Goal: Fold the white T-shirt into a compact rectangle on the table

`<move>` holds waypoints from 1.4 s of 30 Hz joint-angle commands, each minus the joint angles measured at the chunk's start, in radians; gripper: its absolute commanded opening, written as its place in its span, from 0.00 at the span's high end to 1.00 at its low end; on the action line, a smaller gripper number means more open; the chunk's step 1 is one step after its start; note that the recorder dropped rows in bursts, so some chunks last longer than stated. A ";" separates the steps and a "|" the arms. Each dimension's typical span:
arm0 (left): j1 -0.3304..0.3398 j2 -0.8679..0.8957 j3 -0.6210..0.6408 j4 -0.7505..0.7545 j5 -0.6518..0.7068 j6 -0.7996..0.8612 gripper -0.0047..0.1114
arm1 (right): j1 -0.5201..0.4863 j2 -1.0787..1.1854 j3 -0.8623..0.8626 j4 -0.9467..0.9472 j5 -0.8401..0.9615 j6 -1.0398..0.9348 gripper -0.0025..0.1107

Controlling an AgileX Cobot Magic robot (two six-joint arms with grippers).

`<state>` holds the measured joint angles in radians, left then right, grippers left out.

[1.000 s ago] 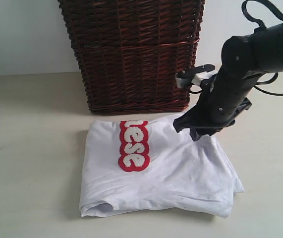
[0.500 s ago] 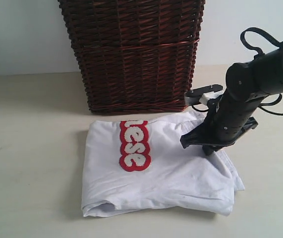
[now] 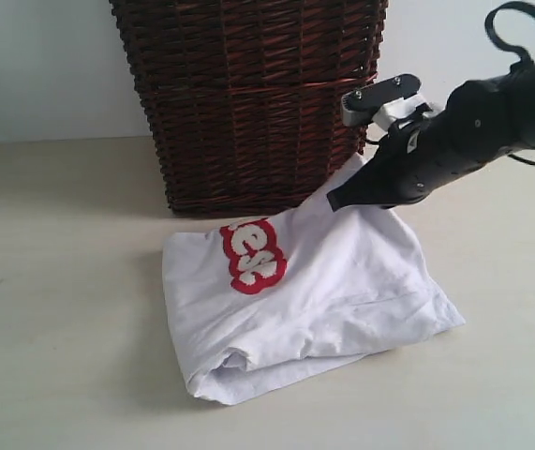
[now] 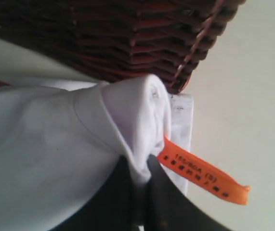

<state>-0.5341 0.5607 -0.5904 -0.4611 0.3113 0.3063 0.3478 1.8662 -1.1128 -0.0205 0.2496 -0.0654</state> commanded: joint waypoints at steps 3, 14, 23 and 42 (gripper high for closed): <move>0.002 -0.002 0.006 -0.008 -0.006 0.002 0.96 | -0.011 0.149 -0.076 -0.106 0.126 0.108 0.72; 0.002 -0.002 0.006 -0.008 -0.004 0.002 0.96 | -0.010 0.140 -0.250 -0.309 0.524 0.328 0.65; 0.002 -0.002 0.006 -0.008 -0.004 0.002 0.96 | 0.048 0.040 -0.250 0.003 0.357 0.057 0.77; 0.003 -0.218 0.070 -0.017 -0.083 -0.002 0.96 | 0.083 0.067 -0.193 0.050 0.240 0.065 0.98</move>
<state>-0.5341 0.3852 -0.5578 -0.4566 0.2805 0.3063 0.4104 2.0608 -1.3402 0.0315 0.5436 0.0102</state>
